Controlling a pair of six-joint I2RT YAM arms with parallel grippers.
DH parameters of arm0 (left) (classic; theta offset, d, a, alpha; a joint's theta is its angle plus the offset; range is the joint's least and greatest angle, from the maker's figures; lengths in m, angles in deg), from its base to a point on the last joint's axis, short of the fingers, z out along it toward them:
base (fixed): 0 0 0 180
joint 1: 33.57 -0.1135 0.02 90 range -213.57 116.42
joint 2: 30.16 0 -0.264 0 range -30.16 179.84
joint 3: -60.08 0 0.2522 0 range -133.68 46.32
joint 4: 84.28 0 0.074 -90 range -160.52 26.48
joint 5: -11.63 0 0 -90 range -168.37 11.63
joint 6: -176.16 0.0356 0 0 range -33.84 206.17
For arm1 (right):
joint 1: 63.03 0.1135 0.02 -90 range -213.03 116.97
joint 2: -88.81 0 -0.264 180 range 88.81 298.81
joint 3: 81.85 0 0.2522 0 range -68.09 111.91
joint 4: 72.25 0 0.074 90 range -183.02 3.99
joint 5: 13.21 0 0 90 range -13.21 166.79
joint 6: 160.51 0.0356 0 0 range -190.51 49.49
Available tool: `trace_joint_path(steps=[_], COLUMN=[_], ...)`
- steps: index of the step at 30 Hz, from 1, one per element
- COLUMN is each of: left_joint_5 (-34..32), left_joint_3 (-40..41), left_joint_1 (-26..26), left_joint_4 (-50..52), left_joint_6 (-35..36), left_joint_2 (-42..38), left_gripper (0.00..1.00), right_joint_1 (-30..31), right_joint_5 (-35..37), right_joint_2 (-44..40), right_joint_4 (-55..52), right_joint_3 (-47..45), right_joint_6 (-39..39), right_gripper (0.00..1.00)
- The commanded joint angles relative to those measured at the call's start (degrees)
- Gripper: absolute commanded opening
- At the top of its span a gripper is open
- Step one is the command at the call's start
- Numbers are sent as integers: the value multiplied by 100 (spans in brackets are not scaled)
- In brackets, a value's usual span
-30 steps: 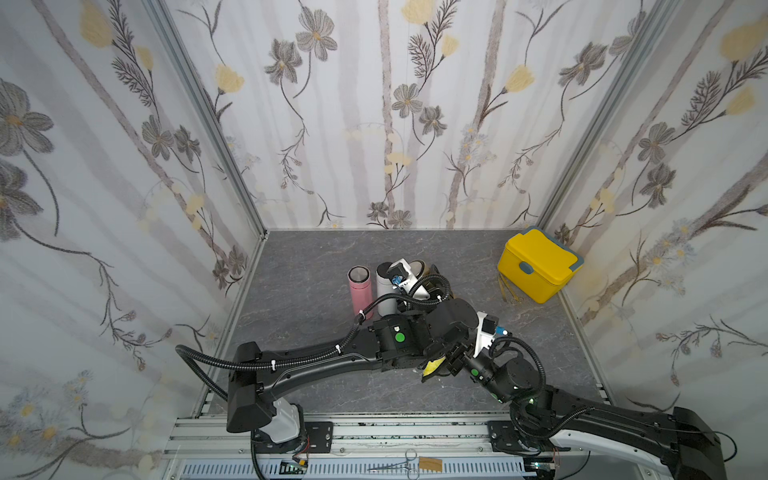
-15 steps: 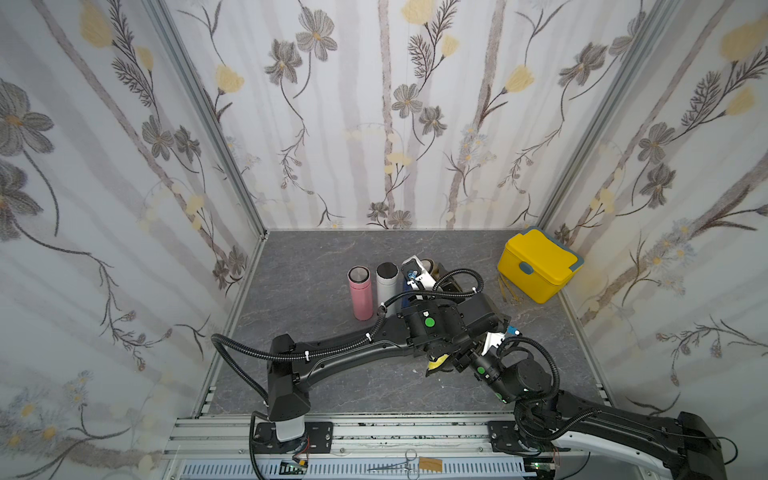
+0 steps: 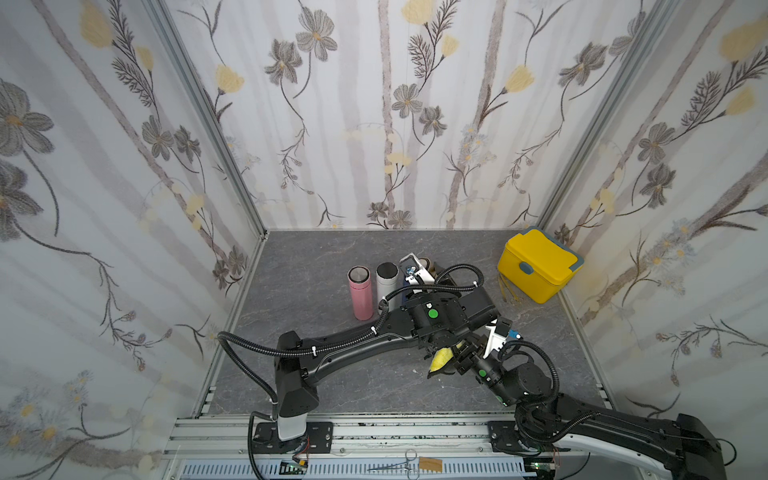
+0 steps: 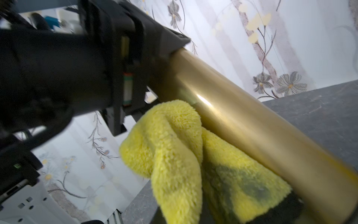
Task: Wipe the surface of the thermos
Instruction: Wipe the dirt from the surface of the thermos.
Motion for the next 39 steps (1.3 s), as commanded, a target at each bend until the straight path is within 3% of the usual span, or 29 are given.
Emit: trace_joint_path(steps=[1, 8, 13, 18, 26, 34, 39], left_joint_5=[-249, -269, -208, -254, -170, -26, -17], left_joint_3=[-155, -339, -557, -758, -1077, -1339, -1396], left_joint_1=[-21, -22, -17, -26, -84, -89, -44], left_joint_4=[199, 425, 566, 808, 1130, 1233, 1244], left_joint_6=[-162, -276, -330, -489, -652, -652, -662], left_joint_2=[48, 174, 303, 409, 617, 851, 874], left_gripper=[0, 0, 0, 0, 0, 0, 0], right_joint_1=[10, 6, 20, 21, 21, 21, 20], right_joint_5=[-144, 426, 162, -96, 377, -135, 309], right_joint_2=[118, -75, -402, -127, -221, -161, 216], right_joint_4=[205, 448, 38, -10, 584, 283, 395], right_joint_3=[55, -942, -472, 50, -987, 84, 226], right_joint_6=[-51, 273, -9, -172, 134, -270, -163], right_gripper=[0, 0, 0, 0, 0, 0, 0])
